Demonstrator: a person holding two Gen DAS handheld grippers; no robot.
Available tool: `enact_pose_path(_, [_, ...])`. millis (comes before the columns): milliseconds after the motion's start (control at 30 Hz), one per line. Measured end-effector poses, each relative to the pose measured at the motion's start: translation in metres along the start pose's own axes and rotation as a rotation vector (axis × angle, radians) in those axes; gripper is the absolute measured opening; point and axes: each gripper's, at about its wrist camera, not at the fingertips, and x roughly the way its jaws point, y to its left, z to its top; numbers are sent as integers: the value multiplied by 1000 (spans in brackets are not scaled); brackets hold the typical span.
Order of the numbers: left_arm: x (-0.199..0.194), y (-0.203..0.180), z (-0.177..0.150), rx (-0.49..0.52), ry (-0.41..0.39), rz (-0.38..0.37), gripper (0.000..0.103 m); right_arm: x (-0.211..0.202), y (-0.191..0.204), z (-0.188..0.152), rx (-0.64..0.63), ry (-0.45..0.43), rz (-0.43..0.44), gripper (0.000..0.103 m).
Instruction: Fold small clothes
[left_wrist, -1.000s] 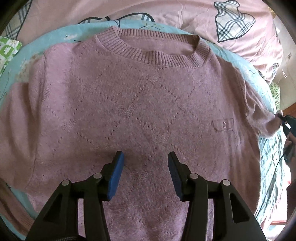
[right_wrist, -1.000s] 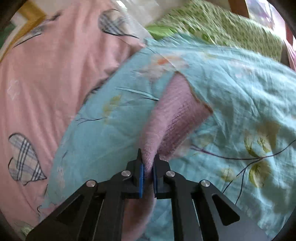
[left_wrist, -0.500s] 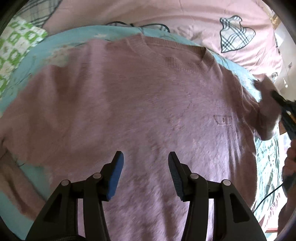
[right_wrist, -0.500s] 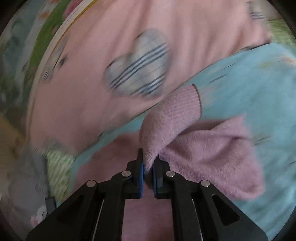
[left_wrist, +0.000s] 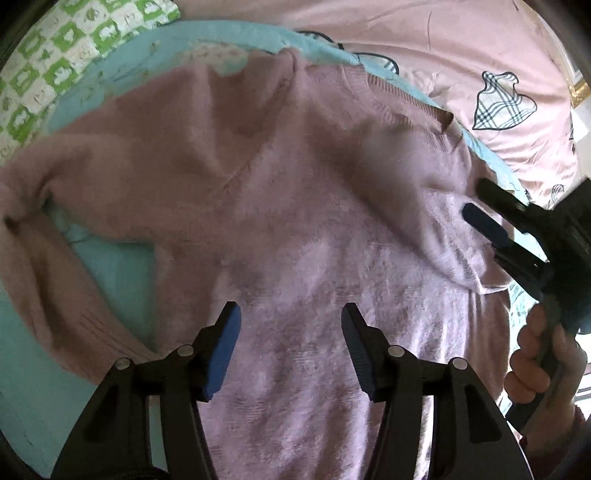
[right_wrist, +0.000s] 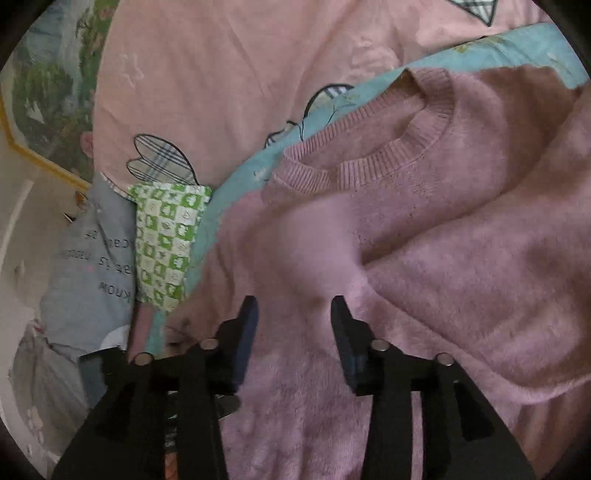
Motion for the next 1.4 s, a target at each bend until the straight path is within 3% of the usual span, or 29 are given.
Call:
enact_pose_path(233, [27,-52,18,-4,54,-131,71,-74,-45,7,63,-132,-129,45])
enact_pose_path(367, [59,-64,36,-144,111,-176,71,-110,-69,6,106,-202,-184,45])
enact_pose_path(500, [80,-62,58,-344,110,-120,78,-127,-87,4,149,-231,-211,45])
enact_pose_path(567, [85,-69,67,-363,99,-75,76,-129,-94,2,173,-235,-212,45])
enact_pose_path(600, [85,-78,73,-326,68,-48,62,-129,-94,2,175,-234,-210,45])
enact_pose_path(633, [83,-85,76,-283,44,-25,23,-129,-95,2,178,-234,-210,45])
enact_pose_path(667, [81,-90,78,-238,32,-29,16,-129,-95,3,176,-235,-210,45])
enact_pose_path(733, [64,-91,78,-203,-44,-139,15,-130,-93,4,164,-240,-205,45])
enact_pose_path(800, [27,-90,72,-126,-230,-231,14,-131,-91,6,155,-246,-200,45])
enact_pose_path(867, [-1,-85,60,-16,-349,-310,17,-133,-91,7,149,-249,-204,45])
enact_pose_path(933, [1,-70,55,-8,-307,-279,31,-135,-94,6,152,-249,-204,45])
enact_pose_path(1033, [29,-34,46,-107,-187,-227,42,-134,-100,3,159,-237,-213,45])
enact_pose_path(1100, [40,-14,38,-203,-125,-232,50,-131,-104,1,172,-226,-209,45])
enact_pose_path(1233, [44,-7,25,-284,-106,-281,63,-126,-103,0,159,-211,-228,45])
enact_pose_path(1400, [51,-23,36,-379,-84,-312,75,-127,-106,2,162,-216,-254,45])
